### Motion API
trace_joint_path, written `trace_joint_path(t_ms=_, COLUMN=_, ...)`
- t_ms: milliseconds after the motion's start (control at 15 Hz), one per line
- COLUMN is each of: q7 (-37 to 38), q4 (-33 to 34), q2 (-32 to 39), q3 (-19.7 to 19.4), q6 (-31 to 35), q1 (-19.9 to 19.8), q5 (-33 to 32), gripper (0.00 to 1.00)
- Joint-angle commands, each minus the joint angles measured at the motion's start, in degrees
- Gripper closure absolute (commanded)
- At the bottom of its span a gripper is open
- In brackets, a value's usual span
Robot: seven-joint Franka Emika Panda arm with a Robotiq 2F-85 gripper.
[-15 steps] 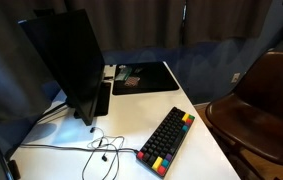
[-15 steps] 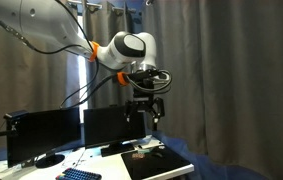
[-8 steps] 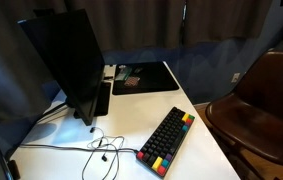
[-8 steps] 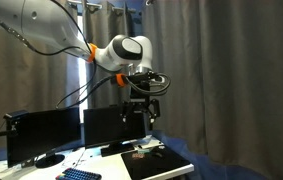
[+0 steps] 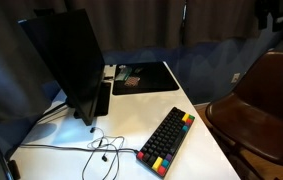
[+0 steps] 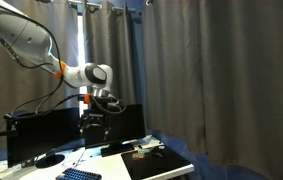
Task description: Press one black key on the left side of the keyboard
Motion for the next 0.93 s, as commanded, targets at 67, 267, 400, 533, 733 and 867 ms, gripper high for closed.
trace_joint_path(t_ms=67, q7=-2.0, q4=-7.9, q2=-3.4, q3=6.8, q6=4.9, q1=8.8, q5=8.1, gripper=0.0)
trace_joint_path(t_ms=267, q7=-3.8, q4=-9.6, q2=-1.8, q3=11.1, q6=9.7, q1=14.4, q5=11.5, gripper=0.0)
trace_joint_path(t_ms=400, q7=-1.2, q4=-8.4, q2=-1.3, q3=11.1, q6=7.9, q1=13.8, q5=10.0, gripper=0.0)
trace_joint_path(t_ms=533, q7=-1.4, q4=-9.0, q2=-1.3, q3=11.9, q6=8.7, q1=14.8, q5=10.2, gripper=0.0)
trace_joint_path(t_ms=733, q7=-2.4, q4=-9.1, q2=-1.3, q3=11.5, q6=8.7, q1=14.5, q5=10.2, gripper=0.0)
trace_joint_path(t_ms=867, q7=-2.6, q4=-9.1, q2=-1.3, q3=11.4, q6=8.7, q1=14.5, q5=10.2, gripper=0.0)
